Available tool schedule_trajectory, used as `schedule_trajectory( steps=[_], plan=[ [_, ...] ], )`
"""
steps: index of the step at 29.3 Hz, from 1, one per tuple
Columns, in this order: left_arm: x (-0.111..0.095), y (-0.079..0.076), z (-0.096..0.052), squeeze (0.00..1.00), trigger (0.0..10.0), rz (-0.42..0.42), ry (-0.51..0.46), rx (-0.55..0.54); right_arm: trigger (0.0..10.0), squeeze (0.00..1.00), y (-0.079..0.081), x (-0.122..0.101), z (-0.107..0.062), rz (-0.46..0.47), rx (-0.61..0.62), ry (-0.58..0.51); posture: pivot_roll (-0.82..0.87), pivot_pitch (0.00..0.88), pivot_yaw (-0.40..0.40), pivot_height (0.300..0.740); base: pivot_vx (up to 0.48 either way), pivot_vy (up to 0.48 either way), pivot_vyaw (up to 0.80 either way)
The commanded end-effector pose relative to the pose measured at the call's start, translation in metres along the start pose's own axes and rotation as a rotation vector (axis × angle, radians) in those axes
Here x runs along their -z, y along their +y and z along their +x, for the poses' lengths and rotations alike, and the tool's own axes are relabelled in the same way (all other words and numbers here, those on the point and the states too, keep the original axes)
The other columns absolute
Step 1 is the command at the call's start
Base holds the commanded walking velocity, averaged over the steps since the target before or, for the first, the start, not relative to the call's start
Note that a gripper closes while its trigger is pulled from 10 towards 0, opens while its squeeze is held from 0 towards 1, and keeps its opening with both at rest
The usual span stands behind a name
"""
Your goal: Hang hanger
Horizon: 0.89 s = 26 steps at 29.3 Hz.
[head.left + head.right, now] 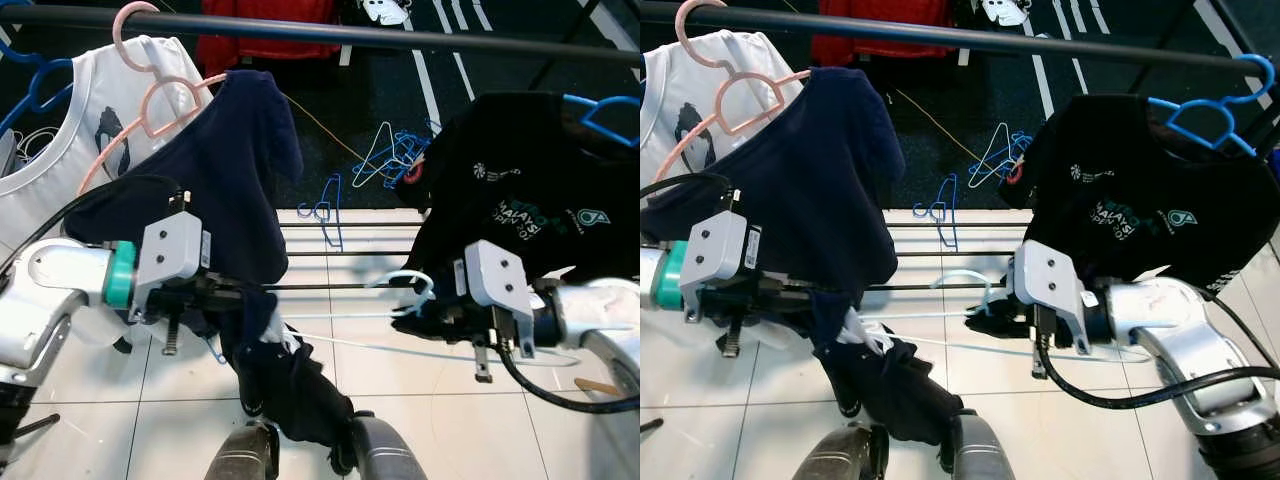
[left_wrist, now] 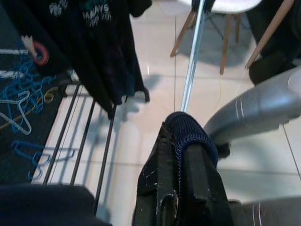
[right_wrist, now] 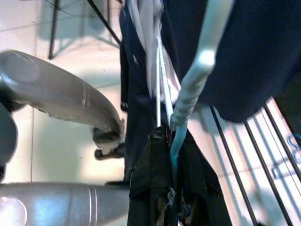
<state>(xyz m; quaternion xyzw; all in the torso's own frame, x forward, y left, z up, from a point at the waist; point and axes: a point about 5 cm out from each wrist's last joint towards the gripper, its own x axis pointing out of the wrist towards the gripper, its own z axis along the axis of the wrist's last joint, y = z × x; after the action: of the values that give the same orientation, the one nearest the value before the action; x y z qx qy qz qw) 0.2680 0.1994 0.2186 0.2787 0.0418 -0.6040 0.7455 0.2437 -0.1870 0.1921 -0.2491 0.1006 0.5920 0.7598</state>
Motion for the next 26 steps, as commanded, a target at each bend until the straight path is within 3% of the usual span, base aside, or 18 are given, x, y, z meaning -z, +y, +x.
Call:
schedule_trajectory(
  steps=[1, 9, 19, 26],
  plan=[
    [-0.001, -0.005, -0.010, 0.00, 10.0, 0.000, 0.011, 0.018, 10.0, 0.00, 0.000, 0.007, -0.005, 0.006, 0.024, 0.028, -0.07, 0.155, 0.042, 0.740, 0.000, 0.000, 0.00],
    [0.004, -0.010, -0.016, 0.00, 10.0, -0.012, 0.035, 0.019, 10.0, 0.00, 0.003, 0.004, -0.007, 0.016, 0.015, 0.018, -0.06, 0.158, 0.036, 0.740, 0.000, 0.000, 0.00],
    [0.000, -0.008, 0.006, 0.00, 10.0, 0.007, -0.027, 0.056, 10.0, 0.00, 0.004, -0.020, -0.005, -0.041, -0.024, -0.065, -0.08, 0.155, 0.043, 0.740, 0.000, 0.000, 0.00],
    [-0.003, -0.006, 0.012, 0.00, 10.0, 0.014, -0.041, 0.077, 10.0, 0.00, 0.005, -0.026, 0.000, -0.077, -0.020, -0.076, -0.08, 0.153, 0.048, 0.740, 0.000, 0.000, 0.00]
  ],
)
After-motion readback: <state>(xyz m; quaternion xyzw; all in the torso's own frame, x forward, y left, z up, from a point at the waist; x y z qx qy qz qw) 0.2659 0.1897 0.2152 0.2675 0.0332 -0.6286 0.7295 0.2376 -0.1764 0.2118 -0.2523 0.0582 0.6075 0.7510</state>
